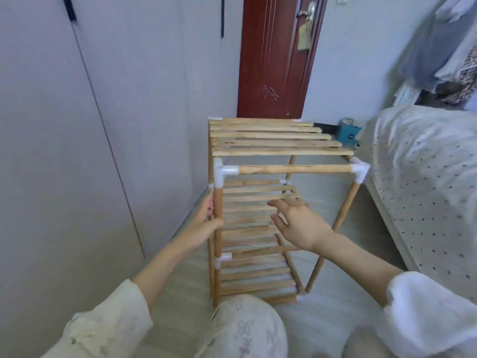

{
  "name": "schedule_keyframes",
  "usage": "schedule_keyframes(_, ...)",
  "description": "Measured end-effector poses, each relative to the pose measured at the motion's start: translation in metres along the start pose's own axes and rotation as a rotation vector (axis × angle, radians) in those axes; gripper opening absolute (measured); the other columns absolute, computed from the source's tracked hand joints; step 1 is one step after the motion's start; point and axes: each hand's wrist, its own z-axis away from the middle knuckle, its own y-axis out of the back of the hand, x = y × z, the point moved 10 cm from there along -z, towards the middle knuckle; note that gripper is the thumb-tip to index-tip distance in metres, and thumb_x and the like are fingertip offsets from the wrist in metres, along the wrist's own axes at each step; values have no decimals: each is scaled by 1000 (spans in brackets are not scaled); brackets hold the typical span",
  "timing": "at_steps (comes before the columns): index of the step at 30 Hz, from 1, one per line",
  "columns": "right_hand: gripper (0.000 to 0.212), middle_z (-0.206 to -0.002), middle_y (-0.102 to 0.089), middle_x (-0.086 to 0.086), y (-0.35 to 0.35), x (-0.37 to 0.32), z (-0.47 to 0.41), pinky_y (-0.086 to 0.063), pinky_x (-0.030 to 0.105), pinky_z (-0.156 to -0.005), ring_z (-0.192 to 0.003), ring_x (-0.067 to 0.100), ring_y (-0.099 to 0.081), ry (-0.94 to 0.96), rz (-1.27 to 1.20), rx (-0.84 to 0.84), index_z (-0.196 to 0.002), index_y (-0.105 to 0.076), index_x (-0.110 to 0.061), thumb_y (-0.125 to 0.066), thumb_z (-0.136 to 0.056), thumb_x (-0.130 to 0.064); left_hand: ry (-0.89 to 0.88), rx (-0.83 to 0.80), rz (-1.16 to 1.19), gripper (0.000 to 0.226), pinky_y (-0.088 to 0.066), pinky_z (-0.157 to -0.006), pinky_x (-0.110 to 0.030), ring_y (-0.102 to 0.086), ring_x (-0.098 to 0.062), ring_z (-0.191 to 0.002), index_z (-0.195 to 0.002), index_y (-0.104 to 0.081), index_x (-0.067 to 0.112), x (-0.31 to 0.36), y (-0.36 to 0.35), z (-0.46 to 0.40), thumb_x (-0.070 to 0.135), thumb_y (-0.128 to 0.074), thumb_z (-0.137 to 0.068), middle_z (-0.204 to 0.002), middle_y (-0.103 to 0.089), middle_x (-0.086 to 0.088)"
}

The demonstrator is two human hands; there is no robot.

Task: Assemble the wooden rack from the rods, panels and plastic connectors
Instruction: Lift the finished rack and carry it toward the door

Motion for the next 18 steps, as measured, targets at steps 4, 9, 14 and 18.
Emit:
schedule_keyframes(4, 33, -120, -58, 9, 81, 30, 12, -40, 44, -88, -112, 32, -54, -28, 10, 421, -127, -53, -10, -47, -96, -19, 46, 204, 471, 60, -34, -105, -43, -56, -18, -99, -132, -46, 19, 35, 17, -22, 59, -46, -88, -122, -57, -11)
schedule_keyframes(9, 39, -141, -43, 5, 116, 97, -21, -19, 45, -110, -135, 24, -30, -228, 33, 415, -134, -49, -20, -34, -99, -31, 198, 256, 355, 30, -47, -67, -29, -58, -16, -73, -112, -58, 9, 63, 35, -77, 31, -46, -97, -81, -57, -4)
schedule_keyframes(14, 51, -153, -21, 11, 106, 203, -101, -21, 49, -113, -141, 31, -15, -548, -132, 121, -142, -32, -14, -33, -97, -39, 310, 311, 203, 15, -53, -42, -25, -62, -15, -44, -85, -59, 5, 59, 61, -143, 14, -51, -93, -75, -62, -11)
schedule_keyframes(18, 40, -121, -56, 19, 77, 223, -134, -43, 35, -89, -105, 32, -55, -593, -466, -106, -116, -53, -4, -33, -100, -34, 446, 336, 131, 25, -45, -40, -20, -53, -14, -36, -72, -56, 8, 52, 65, -167, 19, -51, -94, -55, -61, -8)
